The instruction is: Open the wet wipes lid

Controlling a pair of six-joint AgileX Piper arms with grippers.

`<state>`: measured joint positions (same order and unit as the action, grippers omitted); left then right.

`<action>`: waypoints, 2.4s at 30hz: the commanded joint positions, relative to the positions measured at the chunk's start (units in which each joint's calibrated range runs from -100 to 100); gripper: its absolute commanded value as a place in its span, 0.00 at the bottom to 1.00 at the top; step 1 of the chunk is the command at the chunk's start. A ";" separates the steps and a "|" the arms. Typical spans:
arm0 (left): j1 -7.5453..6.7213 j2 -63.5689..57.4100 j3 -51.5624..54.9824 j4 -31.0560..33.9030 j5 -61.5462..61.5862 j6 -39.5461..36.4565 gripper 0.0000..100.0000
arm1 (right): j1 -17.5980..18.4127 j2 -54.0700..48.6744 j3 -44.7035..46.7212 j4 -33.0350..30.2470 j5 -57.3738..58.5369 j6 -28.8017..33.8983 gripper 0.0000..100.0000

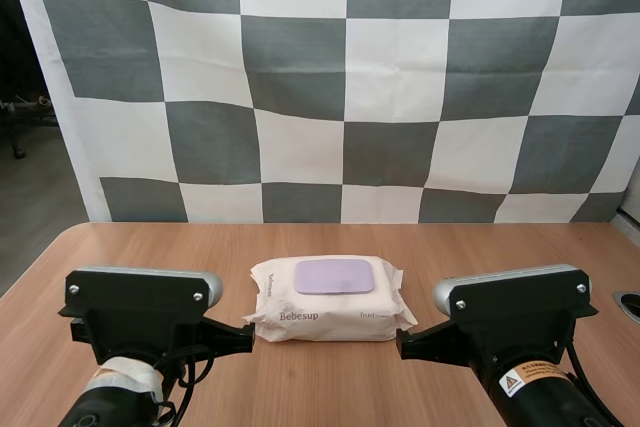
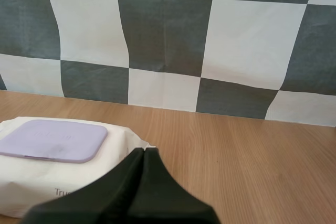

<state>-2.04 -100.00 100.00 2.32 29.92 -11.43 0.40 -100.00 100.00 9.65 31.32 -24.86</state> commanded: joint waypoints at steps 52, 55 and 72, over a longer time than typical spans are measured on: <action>12.37 44.10 -31.29 -49.27 26.50 46.20 0.00 | 3.40 42.65 -17.66 -64.45 -25.40 2.50 0.00; 12.37 50.10 -34.05 -50.32 35.97 49.06 0.00 | 7.47 43.51 -17.66 -61.78 -23.04 2.50 0.00; 18.92 71.62 -34.38 -64.00 70.08 78.50 0.00 | 17.94 56.60 -34.89 -25.31 17.71 -9.99 0.03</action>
<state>13.66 -29.60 65.53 -38.96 72.53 37.00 18.15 -44.76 69.23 -31.99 39.13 -26.05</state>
